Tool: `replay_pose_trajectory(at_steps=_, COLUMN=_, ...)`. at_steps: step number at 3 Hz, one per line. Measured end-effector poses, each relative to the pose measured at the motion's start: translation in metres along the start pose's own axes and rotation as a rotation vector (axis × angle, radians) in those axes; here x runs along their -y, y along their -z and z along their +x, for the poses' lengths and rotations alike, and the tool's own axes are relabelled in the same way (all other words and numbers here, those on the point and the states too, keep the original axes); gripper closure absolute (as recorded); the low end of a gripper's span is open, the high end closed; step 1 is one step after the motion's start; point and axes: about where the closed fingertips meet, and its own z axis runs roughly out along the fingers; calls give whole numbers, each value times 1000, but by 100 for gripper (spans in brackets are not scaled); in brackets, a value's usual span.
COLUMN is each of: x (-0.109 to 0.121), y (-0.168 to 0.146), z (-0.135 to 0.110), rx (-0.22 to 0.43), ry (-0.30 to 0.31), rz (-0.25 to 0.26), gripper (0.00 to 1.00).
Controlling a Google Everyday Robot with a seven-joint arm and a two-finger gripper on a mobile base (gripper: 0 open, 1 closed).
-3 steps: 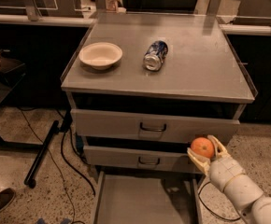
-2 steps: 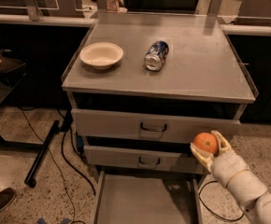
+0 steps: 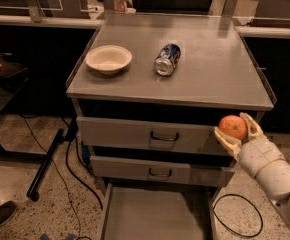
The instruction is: Pick orange from bottom drawer and place on counter
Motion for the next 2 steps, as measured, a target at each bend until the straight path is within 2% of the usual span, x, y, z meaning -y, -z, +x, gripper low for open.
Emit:
replay_pose_trajectory(at_steps=1, x=0, y=0, z=0, rx=0, ry=0, rz=0, gripper=100)
replay_pose_trajectory(at_steps=2, x=14, y=12, z=-13, rx=-10, ry=-1, rz=18, gripper=100)
